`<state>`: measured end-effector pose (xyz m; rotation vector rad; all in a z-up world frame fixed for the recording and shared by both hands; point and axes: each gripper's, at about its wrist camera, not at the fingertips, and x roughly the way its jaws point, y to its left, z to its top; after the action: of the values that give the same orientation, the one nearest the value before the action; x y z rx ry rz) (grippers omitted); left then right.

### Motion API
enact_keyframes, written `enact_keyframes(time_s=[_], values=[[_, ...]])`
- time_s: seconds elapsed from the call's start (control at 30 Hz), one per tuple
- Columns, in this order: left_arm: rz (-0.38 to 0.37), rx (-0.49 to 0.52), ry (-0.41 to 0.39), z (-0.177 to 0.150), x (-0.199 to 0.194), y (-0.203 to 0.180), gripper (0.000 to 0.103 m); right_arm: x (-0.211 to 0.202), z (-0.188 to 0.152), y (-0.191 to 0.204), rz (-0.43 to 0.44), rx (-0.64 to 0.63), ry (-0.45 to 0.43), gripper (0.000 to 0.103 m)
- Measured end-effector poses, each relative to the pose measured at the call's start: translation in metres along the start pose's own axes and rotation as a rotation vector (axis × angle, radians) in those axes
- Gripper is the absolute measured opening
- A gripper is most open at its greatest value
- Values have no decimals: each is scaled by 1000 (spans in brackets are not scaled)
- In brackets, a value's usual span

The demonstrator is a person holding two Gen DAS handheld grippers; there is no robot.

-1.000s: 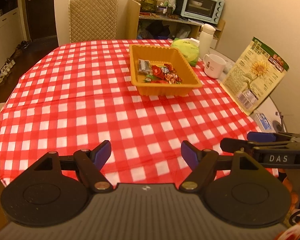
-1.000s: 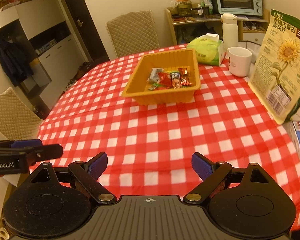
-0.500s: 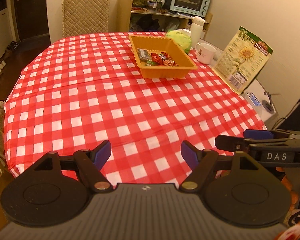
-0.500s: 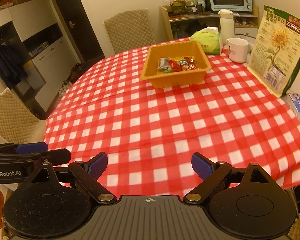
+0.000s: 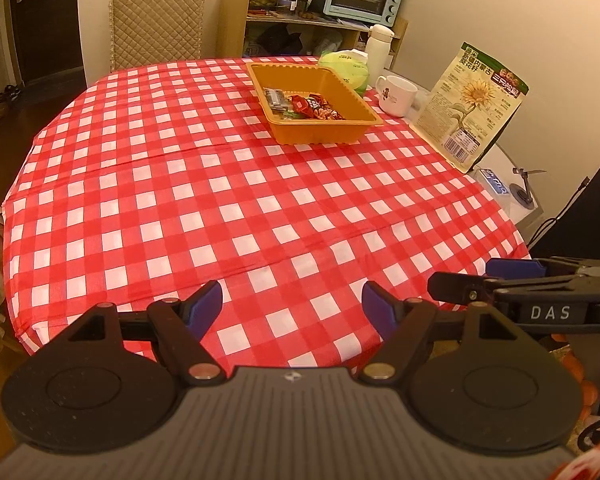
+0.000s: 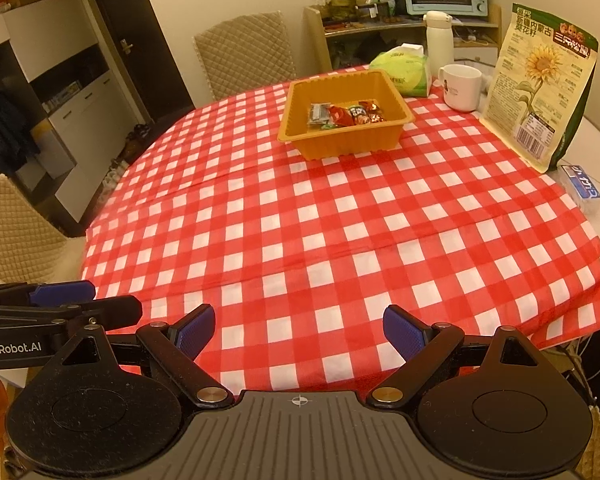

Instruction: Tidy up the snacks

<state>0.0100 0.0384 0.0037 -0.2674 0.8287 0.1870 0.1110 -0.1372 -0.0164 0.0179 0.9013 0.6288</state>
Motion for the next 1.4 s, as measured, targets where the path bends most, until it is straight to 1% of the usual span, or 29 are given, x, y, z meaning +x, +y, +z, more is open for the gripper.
enact_keyframes(time_s=[1.4], values=[[-8, 0, -2, 5, 7, 1, 75, 4, 2, 5, -8, -11, 11, 90]])
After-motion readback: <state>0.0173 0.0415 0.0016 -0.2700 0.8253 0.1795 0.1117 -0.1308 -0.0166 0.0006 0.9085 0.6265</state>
